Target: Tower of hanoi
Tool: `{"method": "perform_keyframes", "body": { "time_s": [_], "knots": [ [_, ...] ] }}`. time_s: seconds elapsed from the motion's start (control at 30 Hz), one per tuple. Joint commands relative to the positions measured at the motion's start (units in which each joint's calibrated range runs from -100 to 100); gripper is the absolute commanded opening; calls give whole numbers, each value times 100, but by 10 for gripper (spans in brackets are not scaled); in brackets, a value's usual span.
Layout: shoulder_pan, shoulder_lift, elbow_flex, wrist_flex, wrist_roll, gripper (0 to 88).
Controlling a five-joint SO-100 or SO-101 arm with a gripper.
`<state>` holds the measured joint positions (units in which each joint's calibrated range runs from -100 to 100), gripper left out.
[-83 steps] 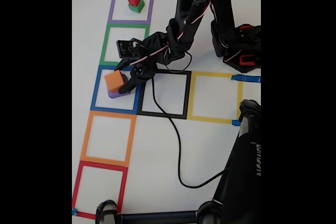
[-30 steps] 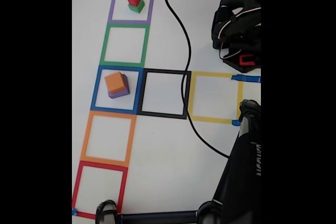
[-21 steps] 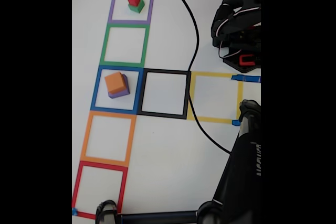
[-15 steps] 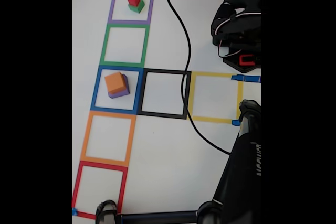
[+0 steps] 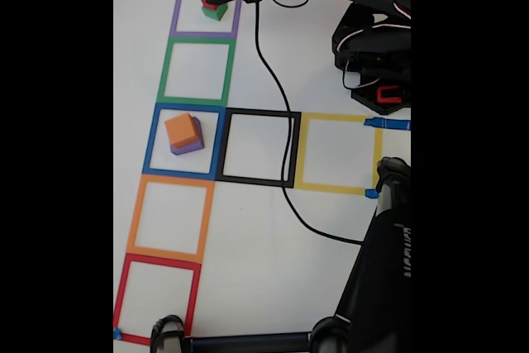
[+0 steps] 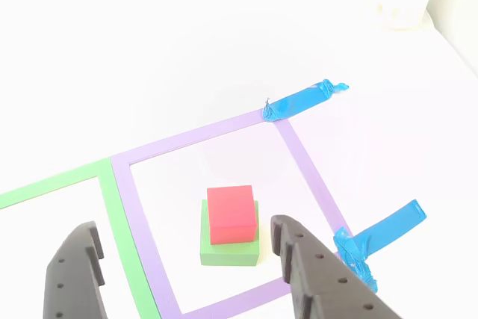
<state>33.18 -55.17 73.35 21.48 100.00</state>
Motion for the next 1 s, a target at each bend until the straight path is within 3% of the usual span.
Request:
{"method": "perform_keyframes", "body": {
  "time_s": [0.0, 0.3, 0.97],
  "knots": [
    [57, 547, 247, -1314, 0, 273],
    [230, 1516, 601, -2739, 0, 323],
    [594, 4035, 410, -5169, 0, 312]
  ]
}}
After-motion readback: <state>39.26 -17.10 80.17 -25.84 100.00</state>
